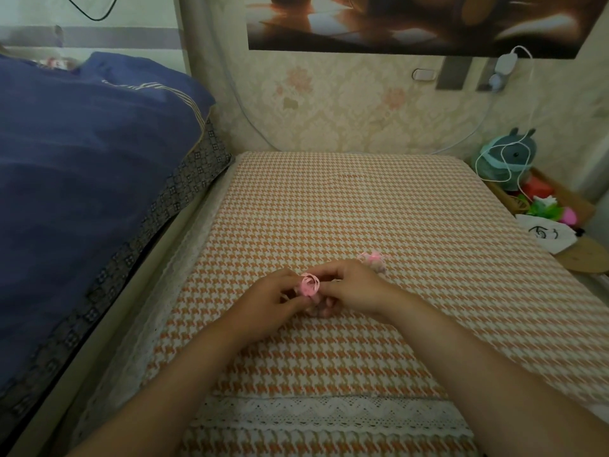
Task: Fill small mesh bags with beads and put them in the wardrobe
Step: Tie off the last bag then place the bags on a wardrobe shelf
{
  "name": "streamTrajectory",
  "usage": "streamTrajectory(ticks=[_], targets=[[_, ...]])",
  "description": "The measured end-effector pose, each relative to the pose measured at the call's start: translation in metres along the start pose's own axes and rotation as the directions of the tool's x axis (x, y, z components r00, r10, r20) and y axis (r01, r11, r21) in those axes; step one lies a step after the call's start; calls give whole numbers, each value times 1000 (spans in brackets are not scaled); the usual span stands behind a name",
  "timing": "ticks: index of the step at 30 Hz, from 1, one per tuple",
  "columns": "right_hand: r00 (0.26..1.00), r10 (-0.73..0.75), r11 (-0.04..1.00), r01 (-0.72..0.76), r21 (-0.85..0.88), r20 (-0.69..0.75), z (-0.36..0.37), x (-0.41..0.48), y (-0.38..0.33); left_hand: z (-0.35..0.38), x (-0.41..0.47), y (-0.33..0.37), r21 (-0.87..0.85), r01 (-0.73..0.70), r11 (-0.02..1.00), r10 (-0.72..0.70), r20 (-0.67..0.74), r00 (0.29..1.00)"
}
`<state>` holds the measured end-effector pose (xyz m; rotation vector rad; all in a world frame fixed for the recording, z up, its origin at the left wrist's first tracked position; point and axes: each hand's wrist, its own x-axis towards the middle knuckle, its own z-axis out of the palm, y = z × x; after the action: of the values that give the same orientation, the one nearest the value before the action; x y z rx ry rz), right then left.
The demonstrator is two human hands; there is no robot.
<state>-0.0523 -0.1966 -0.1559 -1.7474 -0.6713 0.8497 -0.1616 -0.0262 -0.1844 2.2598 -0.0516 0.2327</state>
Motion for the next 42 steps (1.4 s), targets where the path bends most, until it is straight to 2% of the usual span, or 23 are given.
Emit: streamTrajectory(ticks=[5,9,12,15,19,21,24,28,33,35,38,42], targets=[[999,33,999,-32,-12,12,-9,-2,-1,3,1,2,-10,29,1000,-29,-23,999],[999,43,995,-41,-89,27,-12,-1,-1,7,2,6,20,8,1000,-6,-75,997],[984,121,989,-108,-101,127,-14,0,-1,8,2,5,22,10,1000,-9,-15,1000],[972,130,977,-92,-191,197,-14,-1,-2,6,2,5,93,-36,995,34,26,999],[986,101,982,-77,-174,135,-14,1,-2,5,4,7,236,-105,966,105,12,994],[998,63,975,-57,-214,20,-15,2,-1,5,4,8,245,-102,964,104,8,995],[991,-14,943,-32,-331,-136,-18,6,0,5,3,8,211,-37,977,47,-43,998],[986,-46,877,-36,-479,-158,-21,2,0,3,4,4,273,108,956,-80,-114,990],[975,-118,836,-5,-548,-190,-24,-5,-5,10,9,4,105,195,975,-177,-157,972],[979,-88,840,-27,-542,-185,-25,-6,-5,15,13,3,52,232,971,-223,-146,964],[987,-39,766,-72,-639,-158,-24,-7,-4,20,17,3,-36,290,956,-291,-190,938],[988,-9,732,-99,-674,-154,-23,-7,-5,23,19,4,-58,260,964,-267,-220,938]])
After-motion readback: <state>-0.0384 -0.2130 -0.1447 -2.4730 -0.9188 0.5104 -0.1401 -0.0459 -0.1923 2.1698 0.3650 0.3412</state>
